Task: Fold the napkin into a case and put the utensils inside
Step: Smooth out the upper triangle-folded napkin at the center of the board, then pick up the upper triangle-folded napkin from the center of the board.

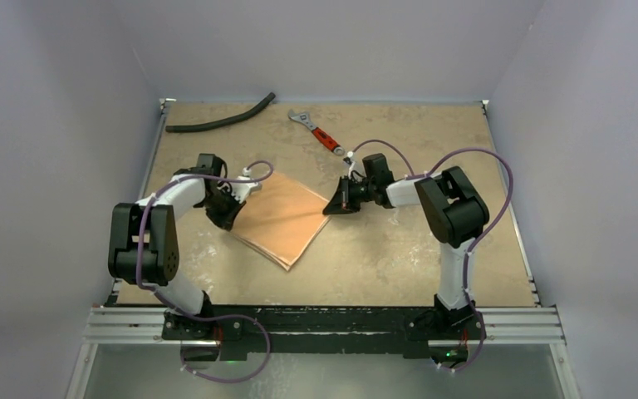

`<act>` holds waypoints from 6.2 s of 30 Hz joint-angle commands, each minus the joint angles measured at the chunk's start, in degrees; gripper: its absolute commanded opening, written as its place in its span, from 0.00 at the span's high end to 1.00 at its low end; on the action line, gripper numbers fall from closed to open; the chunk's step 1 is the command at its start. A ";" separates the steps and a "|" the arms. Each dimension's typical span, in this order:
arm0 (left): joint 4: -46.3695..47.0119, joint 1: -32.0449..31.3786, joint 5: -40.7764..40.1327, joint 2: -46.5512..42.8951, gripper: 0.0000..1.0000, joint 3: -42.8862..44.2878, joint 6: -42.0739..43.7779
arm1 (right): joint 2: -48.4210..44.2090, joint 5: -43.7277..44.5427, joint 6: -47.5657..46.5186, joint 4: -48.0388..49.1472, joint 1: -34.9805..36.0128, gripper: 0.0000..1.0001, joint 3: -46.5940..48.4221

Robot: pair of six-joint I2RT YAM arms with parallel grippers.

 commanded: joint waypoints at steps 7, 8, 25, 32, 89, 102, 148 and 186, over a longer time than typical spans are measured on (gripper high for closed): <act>3.87 0.52 1.39 -0.16 0.94 -3.13 0.58 | 1.33 2.08 -1.69 -1.80 -0.93 1.00 1.60; 4.29 0.54 1.61 0.14 0.94 -3.00 0.16 | 1.44 2.11 -1.76 -2.03 -1.02 1.00 2.02; 1.34 0.61 0.75 0.94 0.69 6.56 -4.83 | 2.35 4.27 -3.77 -5.27 -1.68 1.00 5.01; 4.07 0.69 0.86 4.89 0.77 1.77 -4.38 | 2.58 7.75 -7.04 -10.07 -2.79 1.00 8.73; 1.94 1.10 23.52 -14.53 0.40 13.15 24.89 | -50.20 63.68 -41.95 2.41 22.83 0.02 -11.89; -6.11 -0.60 20.36 -28.24 0.41 -8.23 48.06 | -48.29 45.89 -62.36 -13.08 29.56 0.02 -13.00; 10.51 -9.10 8.62 -28.41 0.61 -29.21 64.59 | -25.31 45.52 -67.99 -4.96 37.95 0.11 -19.07; 11.35 -10.53 8.06 -19.38 1.00 -22.32 51.91 | -21.45 46.01 -60.74 -9.16 35.14 0.36 -18.69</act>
